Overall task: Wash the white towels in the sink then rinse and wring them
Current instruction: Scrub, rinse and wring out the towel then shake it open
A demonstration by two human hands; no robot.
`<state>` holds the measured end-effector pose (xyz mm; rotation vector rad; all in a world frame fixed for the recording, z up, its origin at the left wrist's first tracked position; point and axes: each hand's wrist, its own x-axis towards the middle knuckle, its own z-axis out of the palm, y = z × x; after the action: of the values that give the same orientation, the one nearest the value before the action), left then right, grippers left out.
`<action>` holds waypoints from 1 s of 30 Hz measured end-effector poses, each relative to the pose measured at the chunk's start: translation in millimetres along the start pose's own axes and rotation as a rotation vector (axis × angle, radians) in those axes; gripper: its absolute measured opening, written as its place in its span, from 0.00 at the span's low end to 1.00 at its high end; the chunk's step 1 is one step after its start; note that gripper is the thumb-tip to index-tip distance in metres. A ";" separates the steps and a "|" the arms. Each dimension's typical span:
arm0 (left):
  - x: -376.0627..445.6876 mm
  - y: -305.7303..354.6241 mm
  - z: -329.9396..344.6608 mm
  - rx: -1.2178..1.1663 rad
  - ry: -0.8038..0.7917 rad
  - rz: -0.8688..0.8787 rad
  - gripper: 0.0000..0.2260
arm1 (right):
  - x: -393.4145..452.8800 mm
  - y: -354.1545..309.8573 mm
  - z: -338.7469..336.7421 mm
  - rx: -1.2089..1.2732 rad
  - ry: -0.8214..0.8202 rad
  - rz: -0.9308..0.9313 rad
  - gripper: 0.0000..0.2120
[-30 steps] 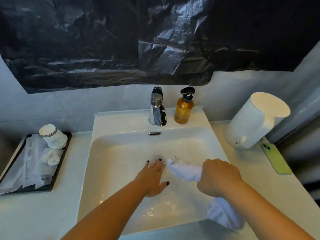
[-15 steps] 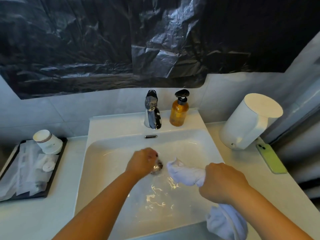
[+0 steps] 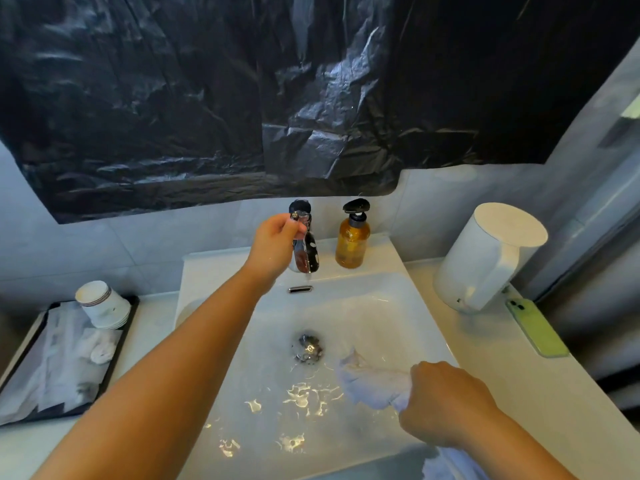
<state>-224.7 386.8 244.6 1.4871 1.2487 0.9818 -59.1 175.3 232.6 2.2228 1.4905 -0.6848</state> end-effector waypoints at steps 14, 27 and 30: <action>-41.6 -77.5 34.1 -0.639 -0.079 -0.736 0.07 | 0.8 27.2 12.3 0.046 -0.016 0.039 0.25; 0.4 13.8 0.4 -0.258 0.121 -0.353 0.21 | 10.3 21.0 20.9 0.103 0.012 0.000 0.22; 12.3 21.6 6.7 -0.170 0.086 -0.349 0.22 | 9.2 21.3 20.0 0.086 0.010 -0.013 0.23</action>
<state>-211.0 396.8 264.0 1.0612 1.3930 0.8977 -40.1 163.2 211.8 2.2851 1.5077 -0.7572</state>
